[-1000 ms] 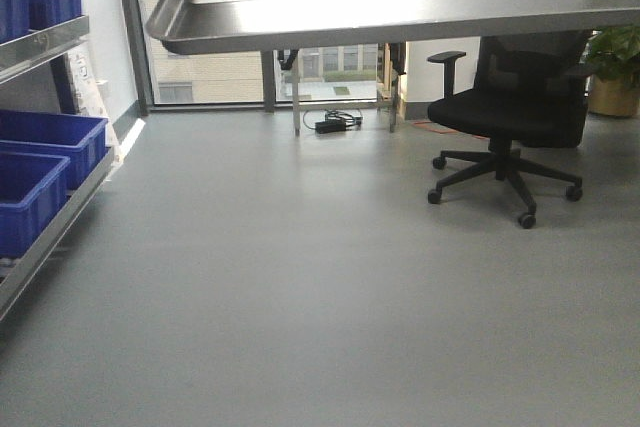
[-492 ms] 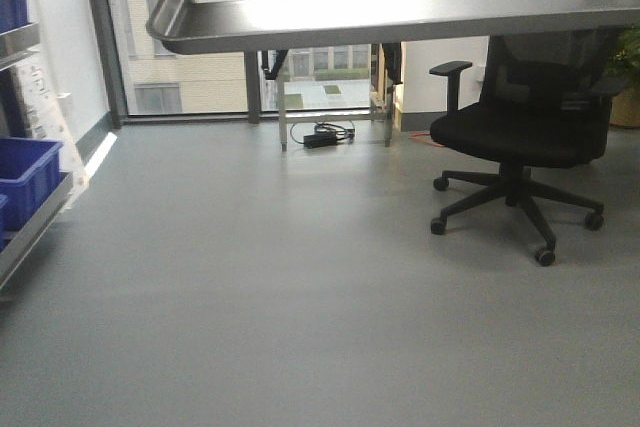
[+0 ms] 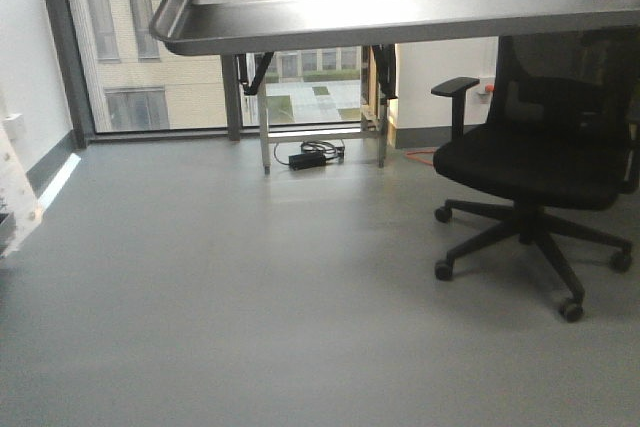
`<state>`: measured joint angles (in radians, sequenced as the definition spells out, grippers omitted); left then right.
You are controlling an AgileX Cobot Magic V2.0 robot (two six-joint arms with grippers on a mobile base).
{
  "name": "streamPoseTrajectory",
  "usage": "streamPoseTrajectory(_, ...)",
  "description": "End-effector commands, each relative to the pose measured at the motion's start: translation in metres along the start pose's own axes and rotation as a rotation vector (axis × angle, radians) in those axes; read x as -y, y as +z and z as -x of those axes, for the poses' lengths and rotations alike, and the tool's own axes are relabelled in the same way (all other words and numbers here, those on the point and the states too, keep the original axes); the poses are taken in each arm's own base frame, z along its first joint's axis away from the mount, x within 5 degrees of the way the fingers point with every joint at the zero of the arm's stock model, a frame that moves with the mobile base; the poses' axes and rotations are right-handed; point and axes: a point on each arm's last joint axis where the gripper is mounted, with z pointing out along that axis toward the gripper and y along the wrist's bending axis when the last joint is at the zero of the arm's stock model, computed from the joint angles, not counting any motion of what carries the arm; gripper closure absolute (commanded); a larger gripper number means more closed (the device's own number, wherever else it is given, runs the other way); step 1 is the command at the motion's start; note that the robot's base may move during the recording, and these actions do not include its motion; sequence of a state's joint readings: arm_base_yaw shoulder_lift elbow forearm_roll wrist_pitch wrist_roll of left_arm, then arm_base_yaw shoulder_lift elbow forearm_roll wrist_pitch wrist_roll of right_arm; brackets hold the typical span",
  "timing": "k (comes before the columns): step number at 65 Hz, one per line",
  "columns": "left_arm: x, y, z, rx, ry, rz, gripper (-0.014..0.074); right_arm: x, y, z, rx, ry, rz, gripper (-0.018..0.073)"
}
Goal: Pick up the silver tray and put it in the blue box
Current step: 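Hold the tray raised with both grippers while the base drives away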
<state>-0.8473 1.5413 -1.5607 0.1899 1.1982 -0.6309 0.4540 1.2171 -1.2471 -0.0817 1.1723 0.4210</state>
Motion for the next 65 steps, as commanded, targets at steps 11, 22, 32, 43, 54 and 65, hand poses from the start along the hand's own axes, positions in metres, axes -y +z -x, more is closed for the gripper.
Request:
streamPoseTrajectory(11, -0.0024, -0.0177, 0.0006, 0.040, 0.051, 0.003, 0.0694, 0.0037, -0.0154, 0.0087, 0.118, -0.037, -0.013, 0.0503)
streamPoseTrajectory(22, -0.0024, -0.0177, 0.0006, 0.040, 0.051, 0.003, 0.0694, 0.0037, -0.0154, 0.0087, 0.118, -0.037, -0.013, 0.0503)
streamPoseTrajectory(32, -0.0024, -0.0177, 0.0006, 0.040, 0.051, 0.003, 0.0694, 0.0036, -0.0150, 0.0088, 0.117, -0.037, -0.014, 0.0503)
streamPoseTrajectory(43, -0.0024, -0.0177, 0.0006, 0.040, 0.051, 0.003, 0.0694, 0.0036, -0.0150, 0.0088, 0.117, -0.037, -0.014, 0.0503)
streamPoseTrajectory(54, -0.0024, -0.0177, 0.0006, 0.040, 0.051, 0.003, 0.0694, 0.0036, -0.0150, 0.0088, 0.117, -0.037, -0.014, 0.0503)
streamPoseTrajectory(65, -0.0025, -0.0177, 0.0007, 0.042, 0.051, 0.004, 0.0694, 0.0036, -0.0150, 0.0088, 0.117, -0.037, -0.014, 0.0503)
